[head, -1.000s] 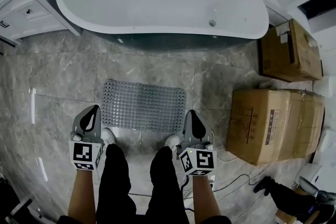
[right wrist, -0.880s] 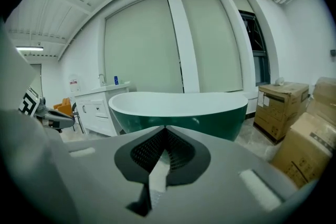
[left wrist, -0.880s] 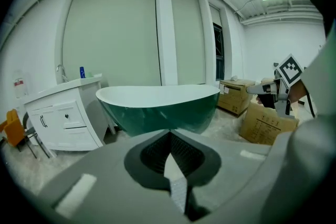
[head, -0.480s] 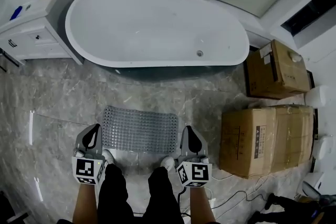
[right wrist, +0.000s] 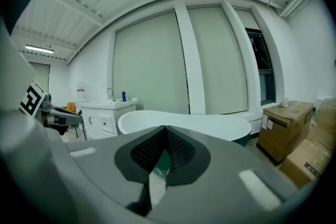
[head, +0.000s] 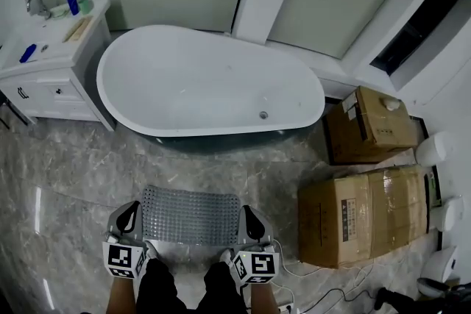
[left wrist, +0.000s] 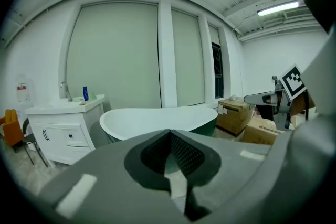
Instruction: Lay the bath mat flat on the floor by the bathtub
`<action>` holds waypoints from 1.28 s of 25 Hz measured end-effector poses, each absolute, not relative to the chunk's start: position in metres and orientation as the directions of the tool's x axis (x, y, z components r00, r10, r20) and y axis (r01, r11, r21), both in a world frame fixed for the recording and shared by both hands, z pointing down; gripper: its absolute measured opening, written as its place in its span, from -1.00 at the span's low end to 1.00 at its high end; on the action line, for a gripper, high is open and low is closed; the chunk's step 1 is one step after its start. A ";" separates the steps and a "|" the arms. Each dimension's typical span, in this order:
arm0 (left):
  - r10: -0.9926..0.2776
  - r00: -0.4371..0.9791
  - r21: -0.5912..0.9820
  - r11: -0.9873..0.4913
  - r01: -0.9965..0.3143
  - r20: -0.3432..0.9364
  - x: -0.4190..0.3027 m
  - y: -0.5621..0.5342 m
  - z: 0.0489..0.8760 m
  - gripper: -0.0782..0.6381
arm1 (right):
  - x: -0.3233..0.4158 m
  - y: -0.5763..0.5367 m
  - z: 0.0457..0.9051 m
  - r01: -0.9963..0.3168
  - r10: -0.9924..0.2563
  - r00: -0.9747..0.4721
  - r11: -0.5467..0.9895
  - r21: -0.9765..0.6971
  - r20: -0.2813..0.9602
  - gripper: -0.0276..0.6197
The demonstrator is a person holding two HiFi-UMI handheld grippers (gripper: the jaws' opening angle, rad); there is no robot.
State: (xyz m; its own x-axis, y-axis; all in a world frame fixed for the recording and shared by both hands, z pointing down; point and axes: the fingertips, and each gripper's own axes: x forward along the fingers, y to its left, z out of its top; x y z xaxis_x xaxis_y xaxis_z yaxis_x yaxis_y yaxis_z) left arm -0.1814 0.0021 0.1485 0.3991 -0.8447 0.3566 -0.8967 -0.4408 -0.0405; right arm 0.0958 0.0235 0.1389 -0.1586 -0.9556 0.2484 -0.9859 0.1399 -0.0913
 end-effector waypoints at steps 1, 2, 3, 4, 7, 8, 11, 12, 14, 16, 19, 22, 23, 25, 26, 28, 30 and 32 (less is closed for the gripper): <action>-0.849 0.395 -0.040 -0.435 -0.899 0.351 -0.183 0.003 0.145 -0.78 | 0.096 0.025 0.135 -0.987 -0.956 -0.156 0.138 -0.087 0.248 -0.84; -0.852 0.394 -0.037 -0.432 -0.901 0.345 -0.184 0.003 0.141 -0.78 | 0.097 0.026 0.130 -0.987 -0.957 -0.154 0.138 -0.081 0.247 -0.84; -0.853 0.395 -0.035 -0.432 -0.901 0.341 -0.185 0.003 0.137 -0.78 | 0.098 0.026 0.126 -0.987 -0.958 -0.153 0.138 -0.077 0.244 -0.84; -0.853 0.397 -0.036 -0.434 -0.900 0.339 -0.186 0.003 0.132 -0.78 | 0.098 0.026 0.121 -0.988 -0.959 -0.151 0.136 -0.076 0.239 -0.84; -0.845 0.412 -0.032 -0.449 -0.893 0.341 -0.182 0.007 0.122 -0.77 | 0.100 0.027 0.107 -0.989 -0.964 -0.142 0.128 -0.076 0.226 -0.84; -0.838 0.420 -0.027 -0.457 -0.889 0.347 -0.180 0.010 0.120 -0.77 | 0.101 0.028 0.102 -0.989 -0.964 -0.141 0.127 -0.074 0.227 -0.84; -0.830 0.439 -0.017 -0.473 -0.881 0.343 -0.173 0.013 0.111 -0.77 | 0.098 0.031 0.087 -0.989 -0.962 -0.144 0.133 -0.061 0.230 -0.84; -0.830 0.443 -0.017 -0.476 -0.879 0.338 -0.172 0.013 0.107 -0.77 | 0.095 0.032 0.081 -0.988 -0.962 -0.153 0.143 -0.059 0.227 -0.84; -0.834 0.444 -0.025 -0.478 -0.878 0.327 -0.168 0.015 0.101 -0.77 | 0.090 0.034 0.072 -0.984 -0.960 -0.175 0.167 -0.055 0.217 -0.84; -0.834 0.449 -0.027 -0.482 -0.876 0.321 -0.165 0.018 0.096 -0.77 | 0.088 0.034 0.066 -0.982 -0.960 -0.188 0.182 -0.044 0.207 -0.84; -0.833 0.457 -0.019 -0.487 -0.873 0.313 -0.164 0.018 0.085 -0.77 | 0.087 0.034 0.055 -0.981 -0.963 -0.193 0.191 -0.032 0.187 -0.84; -0.847 0.443 -0.032 -0.472 -0.881 0.294 -0.172 0.015 0.075 -0.77 | 0.087 0.035 0.046 -0.981 -0.965 -0.196 0.192 -0.039 0.177 -0.84; -0.853 0.437 -0.025 -0.463 -0.886 0.285 -0.176 0.014 0.071 -0.77 | 0.087 0.037 0.044 -0.981 -0.965 -0.195 0.191 -0.040 0.177 -0.84; -0.864 0.432 0.001 -0.447 -0.895 0.259 -0.181 0.013 0.062 -0.77 | 0.089 0.038 0.040 -0.981 -0.965 -0.194 0.190 -0.041 0.176 -0.84; -0.867 0.434 0.013 -0.445 -0.895 0.243 -0.183 0.012 0.057 -0.77 | 0.090 0.039 0.039 -0.981 -0.965 -0.196 0.191 -0.044 0.176 -0.84; -0.869 0.444 0.019 -0.451 -0.892 0.216 -0.180 0.012 0.048 -0.77 | 0.092 0.039 0.034 -0.979 -0.964 -0.201 0.194 -0.057 0.173 -0.84; -0.869 0.453 -0.004 -0.463 -0.886 0.199 -0.174 0.012 0.038 -0.77 | 0.095 0.039 0.028 -0.979 -0.965 -0.204 0.197 -0.052 0.165 -0.84; -0.864 0.466 -0.013 -0.477 -0.879 0.193 -0.167 0.011 0.029 -0.77 | 0.097 0.038 0.022 -0.979 -0.966 -0.205 0.201 -0.038 0.158 -0.84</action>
